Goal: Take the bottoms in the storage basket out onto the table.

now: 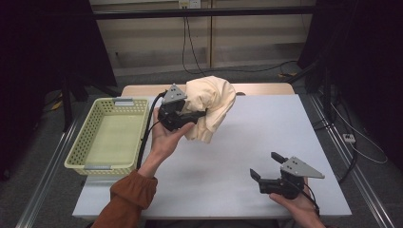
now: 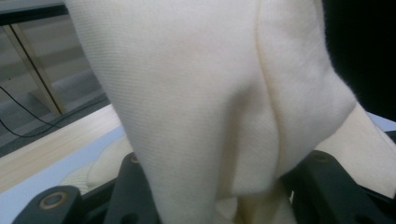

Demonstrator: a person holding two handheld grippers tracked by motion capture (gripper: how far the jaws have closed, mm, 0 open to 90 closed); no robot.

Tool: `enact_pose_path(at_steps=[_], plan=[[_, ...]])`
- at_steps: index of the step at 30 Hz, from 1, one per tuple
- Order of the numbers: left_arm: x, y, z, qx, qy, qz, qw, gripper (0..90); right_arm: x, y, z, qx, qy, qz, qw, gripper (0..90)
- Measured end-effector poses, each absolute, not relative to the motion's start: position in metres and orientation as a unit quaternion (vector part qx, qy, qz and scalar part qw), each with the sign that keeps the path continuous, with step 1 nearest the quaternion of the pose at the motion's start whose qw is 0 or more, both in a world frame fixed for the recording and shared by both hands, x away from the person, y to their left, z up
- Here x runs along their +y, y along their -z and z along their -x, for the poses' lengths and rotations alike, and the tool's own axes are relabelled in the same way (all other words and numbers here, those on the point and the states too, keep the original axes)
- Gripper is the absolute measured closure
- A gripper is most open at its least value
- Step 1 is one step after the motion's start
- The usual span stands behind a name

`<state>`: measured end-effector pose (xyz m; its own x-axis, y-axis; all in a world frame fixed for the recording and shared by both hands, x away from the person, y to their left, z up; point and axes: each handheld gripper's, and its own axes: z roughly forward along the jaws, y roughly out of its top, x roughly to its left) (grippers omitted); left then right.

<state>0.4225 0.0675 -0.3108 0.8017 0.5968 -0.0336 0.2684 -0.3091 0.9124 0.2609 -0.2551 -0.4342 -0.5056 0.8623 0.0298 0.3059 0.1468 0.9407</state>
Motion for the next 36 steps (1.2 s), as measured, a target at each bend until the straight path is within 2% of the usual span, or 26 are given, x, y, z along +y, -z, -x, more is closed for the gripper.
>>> enact_pose_path(at_steps=[36], plan=[[0.061, 0.351, -0.447, 0.306, -0.151, -0.815, 0.469, 57.8, -0.255, 0.434, -0.261, 0.706, -0.505, -0.414, 0.275, 4.9]])
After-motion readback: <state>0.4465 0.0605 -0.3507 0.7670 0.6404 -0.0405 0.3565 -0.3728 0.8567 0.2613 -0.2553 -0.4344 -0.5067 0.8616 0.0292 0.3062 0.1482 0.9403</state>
